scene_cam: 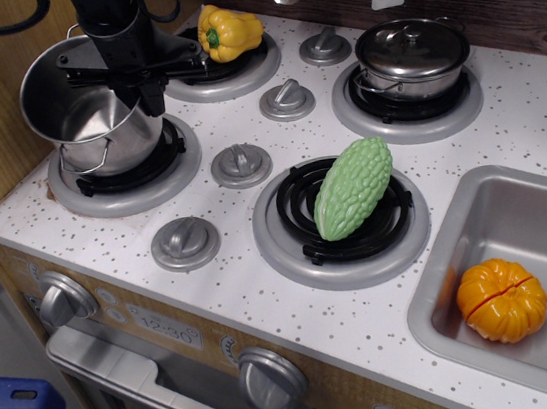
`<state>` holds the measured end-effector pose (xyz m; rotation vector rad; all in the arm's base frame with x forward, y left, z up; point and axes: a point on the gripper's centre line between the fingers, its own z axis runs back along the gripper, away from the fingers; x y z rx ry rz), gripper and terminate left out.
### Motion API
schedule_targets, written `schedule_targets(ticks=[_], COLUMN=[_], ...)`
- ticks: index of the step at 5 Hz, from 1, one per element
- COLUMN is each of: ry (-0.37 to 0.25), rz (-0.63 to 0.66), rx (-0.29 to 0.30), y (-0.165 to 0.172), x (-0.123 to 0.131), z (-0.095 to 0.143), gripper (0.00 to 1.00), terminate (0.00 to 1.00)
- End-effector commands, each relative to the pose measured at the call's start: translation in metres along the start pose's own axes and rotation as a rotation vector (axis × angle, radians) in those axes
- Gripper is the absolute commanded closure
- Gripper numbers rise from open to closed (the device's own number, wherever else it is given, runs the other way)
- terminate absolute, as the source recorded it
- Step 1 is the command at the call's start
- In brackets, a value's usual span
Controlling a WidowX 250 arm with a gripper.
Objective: Put pot on stove which is near stove
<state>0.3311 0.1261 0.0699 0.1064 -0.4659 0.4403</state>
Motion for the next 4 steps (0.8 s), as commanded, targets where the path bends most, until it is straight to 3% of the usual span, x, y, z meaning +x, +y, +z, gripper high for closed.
schedule_targets(ticks=[1,3,4], ry=[-0.062,-0.071,-0.071], rz=[-0.017,-0.030,-0.030], rx=[-0.018,-0.033,-0.033], y=[-0.0067,-0.0045,-0.0045], x=[0.0161,0.0148,0.0148], z=[0.0027,-0.0004,-0.0004], gripper=[0.00,0.00,0.00], terminate=[0.00,0.00,1.00])
